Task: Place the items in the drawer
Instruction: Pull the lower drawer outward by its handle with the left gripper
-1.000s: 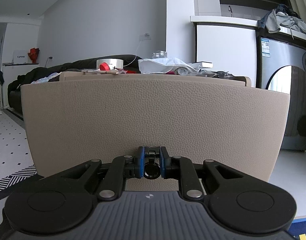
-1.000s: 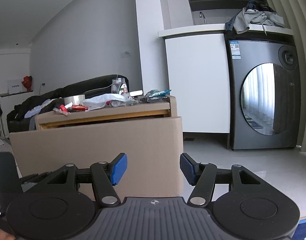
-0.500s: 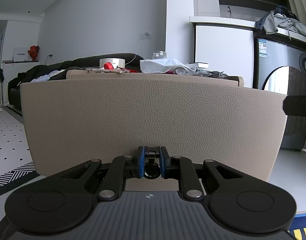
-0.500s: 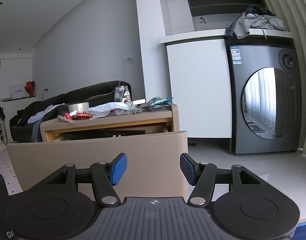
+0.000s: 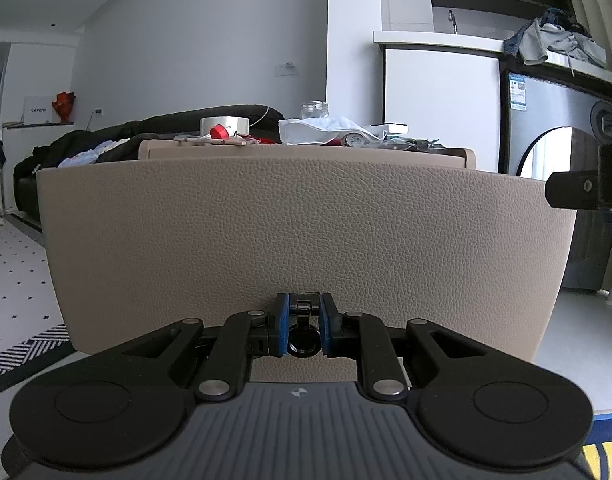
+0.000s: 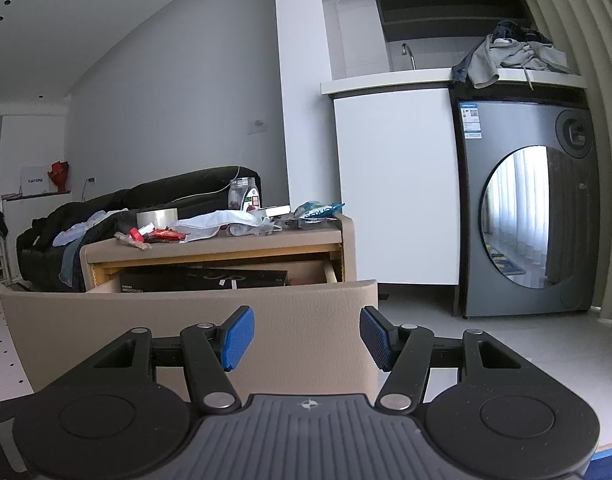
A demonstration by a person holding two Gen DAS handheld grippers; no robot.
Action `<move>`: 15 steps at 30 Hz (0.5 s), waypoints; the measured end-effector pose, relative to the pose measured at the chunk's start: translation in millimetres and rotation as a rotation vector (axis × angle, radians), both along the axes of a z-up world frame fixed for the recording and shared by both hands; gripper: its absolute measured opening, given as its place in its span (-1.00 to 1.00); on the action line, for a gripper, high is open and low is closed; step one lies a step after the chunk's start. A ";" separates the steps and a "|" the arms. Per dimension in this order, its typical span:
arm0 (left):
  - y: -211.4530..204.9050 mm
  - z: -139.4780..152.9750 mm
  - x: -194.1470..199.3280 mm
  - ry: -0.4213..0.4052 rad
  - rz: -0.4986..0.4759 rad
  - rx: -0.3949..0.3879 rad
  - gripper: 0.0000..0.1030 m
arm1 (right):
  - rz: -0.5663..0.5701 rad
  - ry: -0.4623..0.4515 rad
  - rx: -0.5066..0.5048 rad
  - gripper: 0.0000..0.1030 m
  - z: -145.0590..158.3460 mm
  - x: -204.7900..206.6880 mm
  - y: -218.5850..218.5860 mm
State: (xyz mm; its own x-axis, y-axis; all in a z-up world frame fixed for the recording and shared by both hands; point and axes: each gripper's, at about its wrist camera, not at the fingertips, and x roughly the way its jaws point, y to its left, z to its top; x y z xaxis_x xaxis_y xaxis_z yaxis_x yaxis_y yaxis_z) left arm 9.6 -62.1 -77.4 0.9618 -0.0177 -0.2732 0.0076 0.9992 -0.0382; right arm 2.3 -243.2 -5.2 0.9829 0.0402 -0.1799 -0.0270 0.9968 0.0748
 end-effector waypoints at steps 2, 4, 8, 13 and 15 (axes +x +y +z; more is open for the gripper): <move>-0.2 0.0 -2.5 0.000 0.000 0.004 -0.67 | 0.000 -0.007 0.007 0.21 1.5 -1.3 -1.7; -0.4 -0.2 -4.6 0.000 -0.002 0.004 -0.67 | -0.002 -0.013 0.013 0.21 2.7 -1.9 -3.3; -0.9 -0.8 -7.6 -0.001 -0.001 0.008 -0.67 | -0.001 -0.012 0.009 0.21 3.1 -1.9 -2.8; -0.4 -1.1 -10.3 0.000 -0.002 0.005 -0.67 | 0.001 -0.012 0.006 0.21 3.2 -1.8 -2.2; 0.0 -1.2 -12.1 0.001 -0.002 0.004 -0.67 | 0.002 -0.010 0.003 0.21 2.2 -2.8 -1.8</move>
State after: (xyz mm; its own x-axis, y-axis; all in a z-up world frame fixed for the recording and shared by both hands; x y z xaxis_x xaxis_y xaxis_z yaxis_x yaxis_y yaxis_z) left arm -2.5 -62.1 -78.6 0.9615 -0.0184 -0.2742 0.0094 0.9994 -0.0341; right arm -0.5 -245.0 -3.0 0.9846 0.0424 -0.1698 -0.0296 0.9966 0.0774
